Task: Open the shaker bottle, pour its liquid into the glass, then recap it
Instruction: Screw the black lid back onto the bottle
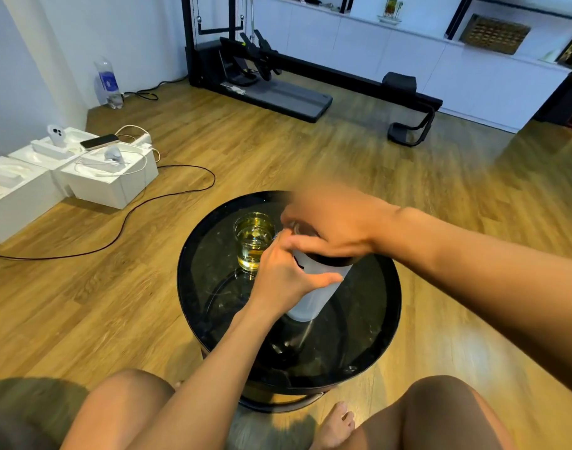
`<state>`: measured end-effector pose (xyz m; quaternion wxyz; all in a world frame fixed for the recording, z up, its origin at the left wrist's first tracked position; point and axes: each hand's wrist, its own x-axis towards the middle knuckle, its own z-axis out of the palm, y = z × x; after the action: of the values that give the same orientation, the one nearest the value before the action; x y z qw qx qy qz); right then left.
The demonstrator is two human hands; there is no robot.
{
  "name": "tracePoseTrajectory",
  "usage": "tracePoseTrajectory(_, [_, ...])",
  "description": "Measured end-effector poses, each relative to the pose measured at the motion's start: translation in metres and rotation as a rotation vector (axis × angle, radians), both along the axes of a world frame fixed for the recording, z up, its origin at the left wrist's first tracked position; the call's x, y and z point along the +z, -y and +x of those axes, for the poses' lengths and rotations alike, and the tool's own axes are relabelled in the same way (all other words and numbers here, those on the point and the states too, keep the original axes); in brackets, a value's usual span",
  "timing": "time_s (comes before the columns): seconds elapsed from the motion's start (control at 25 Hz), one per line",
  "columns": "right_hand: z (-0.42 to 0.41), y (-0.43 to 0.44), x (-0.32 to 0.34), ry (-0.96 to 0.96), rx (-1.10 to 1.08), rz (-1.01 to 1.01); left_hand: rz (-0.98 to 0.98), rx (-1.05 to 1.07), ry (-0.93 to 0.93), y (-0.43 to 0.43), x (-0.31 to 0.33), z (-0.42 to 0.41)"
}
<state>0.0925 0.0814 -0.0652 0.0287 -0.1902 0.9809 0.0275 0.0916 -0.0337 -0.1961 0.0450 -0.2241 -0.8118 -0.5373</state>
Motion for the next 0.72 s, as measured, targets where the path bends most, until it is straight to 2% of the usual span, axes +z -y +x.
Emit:
tracePoseTrajectory(0.08, [0.007,-0.006,-0.005,-0.036,0.092,0.110,0.007,-0.004,-0.016,0.000,0.000,0.000])
tracePoseTrajectory(0.2, [-0.002,0.004,-0.016,-0.123,-0.031,0.122,-0.006,0.017,-0.009,0.000,0.000,0.000])
tracePoseTrajectory(0.36, [-0.003,-0.007,0.002,0.069,0.120,-0.034,-0.025,0.003,-0.028,-0.001,-0.002,0.001])
tracePoseTrajectory(0.44, [0.000,-0.016,-0.008,0.022,0.211,0.071,-0.033,0.009,-0.036,-0.002,-0.002,0.000])
tracePoseTrajectory(0.52, [-0.007,-0.008,-0.017,-0.081,0.107,0.071,-0.014,0.009,0.004,0.000,-0.001,-0.002])
tracePoseTrajectory(0.6, [-0.012,-0.005,-0.018,-0.028,0.052,0.009,-0.003,0.011,0.005,0.000,0.001,0.000])
tracePoseTrajectory(0.72, [-0.007,-0.016,-0.003,0.109,0.176,-0.028,-0.018,0.020,-0.034,-0.002,-0.002,0.002])
